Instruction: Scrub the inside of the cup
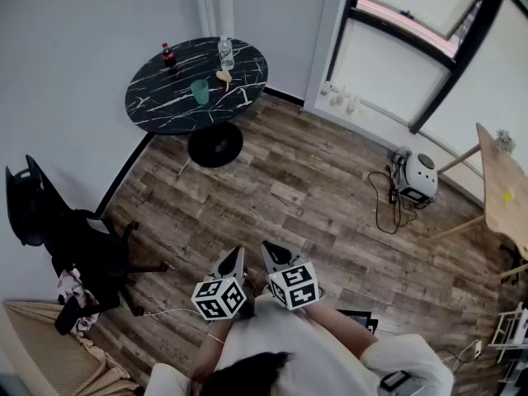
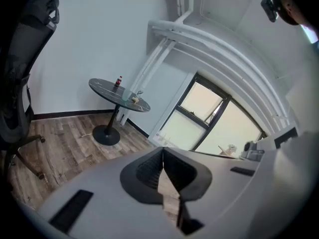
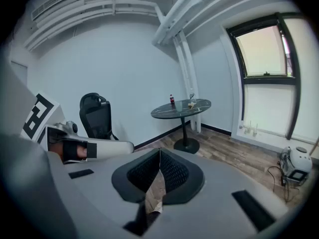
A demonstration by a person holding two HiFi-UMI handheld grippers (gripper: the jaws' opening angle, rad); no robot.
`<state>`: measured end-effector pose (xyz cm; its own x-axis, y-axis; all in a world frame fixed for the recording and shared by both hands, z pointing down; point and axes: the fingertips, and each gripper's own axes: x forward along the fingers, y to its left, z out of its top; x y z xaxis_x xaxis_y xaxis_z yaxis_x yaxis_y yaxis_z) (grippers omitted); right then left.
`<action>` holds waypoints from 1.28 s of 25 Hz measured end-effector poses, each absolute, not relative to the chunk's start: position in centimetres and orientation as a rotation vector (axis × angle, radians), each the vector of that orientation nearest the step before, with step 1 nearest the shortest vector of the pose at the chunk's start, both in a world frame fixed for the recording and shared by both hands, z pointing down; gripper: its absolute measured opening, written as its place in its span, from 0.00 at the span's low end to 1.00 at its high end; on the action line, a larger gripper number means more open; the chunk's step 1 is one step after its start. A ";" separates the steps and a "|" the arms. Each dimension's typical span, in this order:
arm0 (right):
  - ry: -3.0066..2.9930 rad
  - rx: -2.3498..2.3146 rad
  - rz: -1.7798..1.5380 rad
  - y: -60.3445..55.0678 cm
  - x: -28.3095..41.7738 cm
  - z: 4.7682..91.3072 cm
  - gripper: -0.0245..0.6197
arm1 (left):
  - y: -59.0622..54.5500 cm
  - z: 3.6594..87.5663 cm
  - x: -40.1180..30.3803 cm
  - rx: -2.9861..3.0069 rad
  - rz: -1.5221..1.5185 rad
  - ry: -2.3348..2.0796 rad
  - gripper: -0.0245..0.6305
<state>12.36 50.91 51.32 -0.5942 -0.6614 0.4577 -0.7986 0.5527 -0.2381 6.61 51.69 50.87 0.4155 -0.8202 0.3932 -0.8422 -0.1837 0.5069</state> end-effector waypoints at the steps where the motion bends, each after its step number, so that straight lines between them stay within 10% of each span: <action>1: -2.473 1.199 0.609 51.0 12.4 51.4 0.09 | 51.8 50.9 6.6 1.997 0.039 -1.409 0.05; 32: -2.441 1.238 0.644 40.5 8.7 52.7 0.10 | 40.4 51.9 2.8 2.002 0.072 -1.353 0.05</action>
